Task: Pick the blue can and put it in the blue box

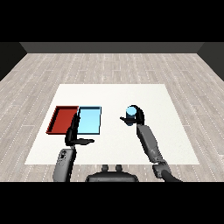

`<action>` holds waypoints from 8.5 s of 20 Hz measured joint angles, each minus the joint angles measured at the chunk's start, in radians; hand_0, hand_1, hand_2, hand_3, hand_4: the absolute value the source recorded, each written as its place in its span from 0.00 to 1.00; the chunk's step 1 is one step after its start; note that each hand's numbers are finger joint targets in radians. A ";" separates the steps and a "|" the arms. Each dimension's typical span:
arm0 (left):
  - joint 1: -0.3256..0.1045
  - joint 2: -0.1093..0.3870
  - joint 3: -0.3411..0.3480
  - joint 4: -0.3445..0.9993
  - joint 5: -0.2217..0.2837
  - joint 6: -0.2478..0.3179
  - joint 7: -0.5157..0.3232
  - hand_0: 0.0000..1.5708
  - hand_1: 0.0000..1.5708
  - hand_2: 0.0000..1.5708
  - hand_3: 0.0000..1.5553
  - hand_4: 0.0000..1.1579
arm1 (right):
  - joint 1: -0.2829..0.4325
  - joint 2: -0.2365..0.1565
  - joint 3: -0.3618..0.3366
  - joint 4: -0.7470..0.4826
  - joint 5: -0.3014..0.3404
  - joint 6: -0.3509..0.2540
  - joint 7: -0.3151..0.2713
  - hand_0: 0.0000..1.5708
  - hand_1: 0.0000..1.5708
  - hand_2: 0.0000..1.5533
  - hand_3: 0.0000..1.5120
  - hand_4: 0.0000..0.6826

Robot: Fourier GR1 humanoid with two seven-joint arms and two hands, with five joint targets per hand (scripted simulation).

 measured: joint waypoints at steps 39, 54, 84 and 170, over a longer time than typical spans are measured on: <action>-0.285 -0.022 -0.383 0.263 0.171 0.273 0.027 0.00 0.00 0.00 0.00 0.00 | 0.109 0.025 0.316 -0.404 -0.043 -0.119 0.155 0.91 0.91 0.94 0.91 0.82; -0.418 -0.022 -0.475 0.435 0.330 0.347 -0.004 0.00 0.00 0.00 0.00 0.00 | 0.051 0.025 0.364 -0.373 -0.106 -0.132 0.149 0.92 0.92 0.94 0.91 0.81; -0.561 0.000 -0.609 0.546 0.468 0.480 -0.005 0.00 0.00 0.00 0.00 0.00 | 0.058 0.014 0.494 -0.409 -0.142 -0.194 0.138 0.92 0.92 0.93 0.89 0.71; -0.827 0.168 -0.226 1.470 0.268 0.494 0.249 0.86 0.86 0.79 0.26 0.52 | 0.286 -0.135 0.013 -0.630 -0.359 0.016 0.110 0.00 0.00 0.00 0.00 0.00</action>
